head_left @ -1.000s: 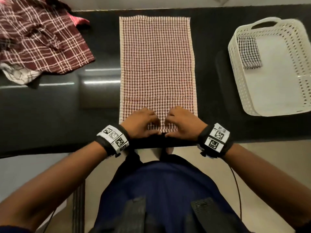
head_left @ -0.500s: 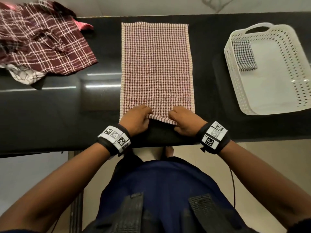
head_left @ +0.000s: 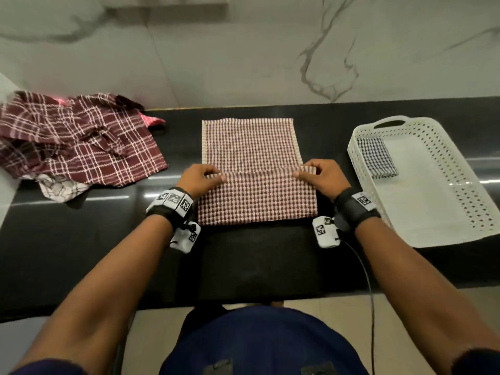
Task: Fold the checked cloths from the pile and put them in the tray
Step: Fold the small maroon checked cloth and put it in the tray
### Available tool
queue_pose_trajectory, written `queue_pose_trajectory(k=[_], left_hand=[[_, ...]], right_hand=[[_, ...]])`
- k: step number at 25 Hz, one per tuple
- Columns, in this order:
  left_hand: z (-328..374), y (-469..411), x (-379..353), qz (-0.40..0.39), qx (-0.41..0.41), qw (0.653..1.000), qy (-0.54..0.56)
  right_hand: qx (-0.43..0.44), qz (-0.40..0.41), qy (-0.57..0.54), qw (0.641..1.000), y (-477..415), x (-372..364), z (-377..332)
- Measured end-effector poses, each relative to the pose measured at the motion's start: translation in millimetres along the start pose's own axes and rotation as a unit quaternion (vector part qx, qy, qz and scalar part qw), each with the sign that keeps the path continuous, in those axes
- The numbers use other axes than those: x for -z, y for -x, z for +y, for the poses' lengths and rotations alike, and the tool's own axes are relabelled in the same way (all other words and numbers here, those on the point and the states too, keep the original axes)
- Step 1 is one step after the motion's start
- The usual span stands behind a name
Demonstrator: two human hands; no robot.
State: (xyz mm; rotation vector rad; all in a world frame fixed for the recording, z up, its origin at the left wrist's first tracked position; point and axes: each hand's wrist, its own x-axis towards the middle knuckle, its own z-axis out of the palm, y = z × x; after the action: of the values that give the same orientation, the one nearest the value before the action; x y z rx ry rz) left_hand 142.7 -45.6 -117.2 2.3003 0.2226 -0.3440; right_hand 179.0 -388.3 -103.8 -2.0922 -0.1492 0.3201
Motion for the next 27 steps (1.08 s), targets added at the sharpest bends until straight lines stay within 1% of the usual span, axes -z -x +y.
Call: queue_pose_trajectory(k=[2,4,7,11,13,15,18,19,21,22,24,27], left_hand=[[-7.7,-19.0,-9.7,-0.008,0.057,0.998,0.015],[-24.4,-13.9,-20.5,0.005,0.077,0.996,0.037],[-44.6,20.1,-29.9,-0.014,0.08,0.993,0.087],[-52.0,60.5,-38.6,-0.049,0.076,0.987,0.136],[-49.7,65.5,-35.5,-0.048,0.058,0.983,0.166],[-46.2,55.8,-24.4,-0.025,0.051,0.975,0.214],[-35.8,13.8,-6.3,0.025,0.083,0.958,0.275],[-30.9,-1.7,-1.9,0.035,0.09,0.957,0.272],[-25.9,-26.0,-0.3,0.034,0.097,0.971,0.214],[-26.5,-30.2,-1.9,0.033,0.099,0.978,0.18],[-30.6,-25.6,-6.2,0.03,0.099,0.984,0.146],[-41.6,1.4,-10.9,0.02,0.091,0.982,0.166]], right_hand=[[-0.081,0.007,-0.046,0.996,-17.6,-14.0,14.4],[-0.1,0.01,-0.032,0.994,-16.9,-25.9,30.2],[-0.086,0.0,0.002,0.996,7.5,-28.5,51.5],[-0.088,-0.04,-0.012,0.995,43.0,-23.5,59.4],[-0.055,-0.053,-0.023,0.997,48.4,-13.1,55.1],[-0.018,-0.029,-0.04,0.999,37.2,-1.8,44.8],[-0.006,0.021,-0.058,0.998,-10.9,1.5,29.0],[-0.013,0.025,-0.061,0.998,-28.7,-1.4,25.8],[-0.047,0.023,-0.064,0.997,-55.9,-10.1,27.7],[-0.063,0.02,-0.061,0.996,-59.8,-14.0,31.8],[-0.084,0.015,-0.046,0.995,-54.9,-17.4,39.9],[-0.086,-0.023,-0.005,0.996,-33.9,-12.5,46.9]])
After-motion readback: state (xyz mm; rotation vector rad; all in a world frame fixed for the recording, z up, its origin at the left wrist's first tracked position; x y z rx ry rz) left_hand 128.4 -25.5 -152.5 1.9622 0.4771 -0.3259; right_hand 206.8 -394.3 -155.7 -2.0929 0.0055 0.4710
